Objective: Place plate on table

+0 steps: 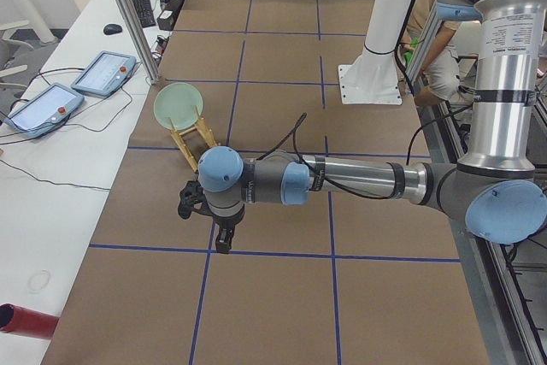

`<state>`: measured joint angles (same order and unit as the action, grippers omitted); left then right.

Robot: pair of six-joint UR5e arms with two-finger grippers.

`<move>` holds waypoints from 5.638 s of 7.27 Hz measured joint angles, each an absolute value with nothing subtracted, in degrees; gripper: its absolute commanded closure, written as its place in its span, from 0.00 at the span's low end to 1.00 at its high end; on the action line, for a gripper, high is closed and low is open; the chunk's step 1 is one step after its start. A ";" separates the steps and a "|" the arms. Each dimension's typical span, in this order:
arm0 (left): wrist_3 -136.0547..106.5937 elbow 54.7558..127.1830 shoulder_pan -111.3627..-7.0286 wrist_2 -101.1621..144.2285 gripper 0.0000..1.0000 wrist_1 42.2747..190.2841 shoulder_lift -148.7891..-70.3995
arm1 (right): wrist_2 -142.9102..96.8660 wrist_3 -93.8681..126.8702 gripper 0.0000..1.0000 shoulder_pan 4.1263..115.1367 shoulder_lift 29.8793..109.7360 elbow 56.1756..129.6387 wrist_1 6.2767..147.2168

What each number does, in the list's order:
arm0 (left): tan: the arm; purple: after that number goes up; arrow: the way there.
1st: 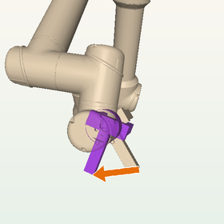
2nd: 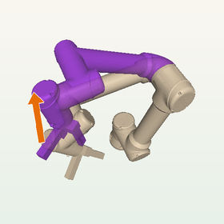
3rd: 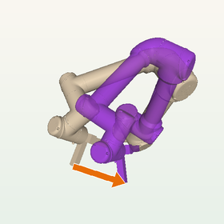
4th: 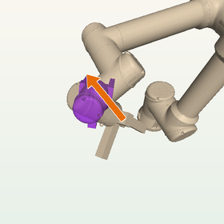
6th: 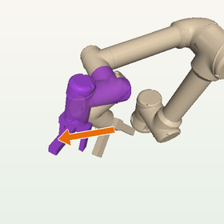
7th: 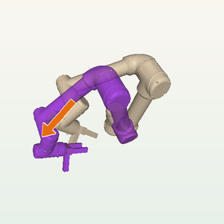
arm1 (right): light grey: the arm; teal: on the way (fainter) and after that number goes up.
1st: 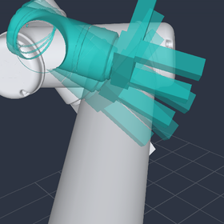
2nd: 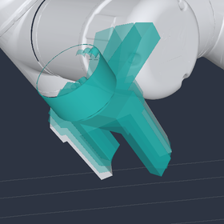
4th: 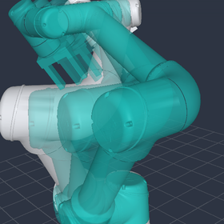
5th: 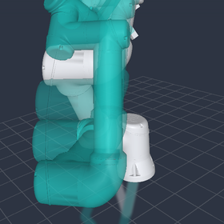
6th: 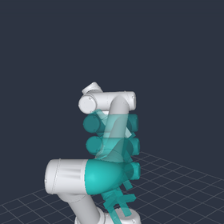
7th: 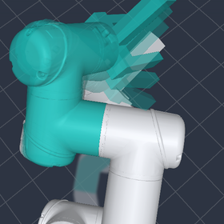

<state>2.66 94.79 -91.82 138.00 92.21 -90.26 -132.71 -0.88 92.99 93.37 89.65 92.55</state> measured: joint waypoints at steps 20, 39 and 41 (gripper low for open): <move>-118.55 66.90 -60.31 109.71 1.00 162.33 -124.83 | -132.72 -0.88 0.00 92.99 93.41 89.65 92.55; -88.11 94.41 -42.65 115.29 1.00 80.95 -135.10 | -132.71 -0.88 0.00 92.99 93.34 89.65 92.55; -85.32 89.67 -37.30 115.15 1.00 75.52 -137.12 | -132.72 -0.88 0.00 92.99 93.35 89.65 92.55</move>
<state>-85.32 89.67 -37.30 115.15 75.52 -137.12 -132.72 -0.88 92.99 93.35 89.65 92.55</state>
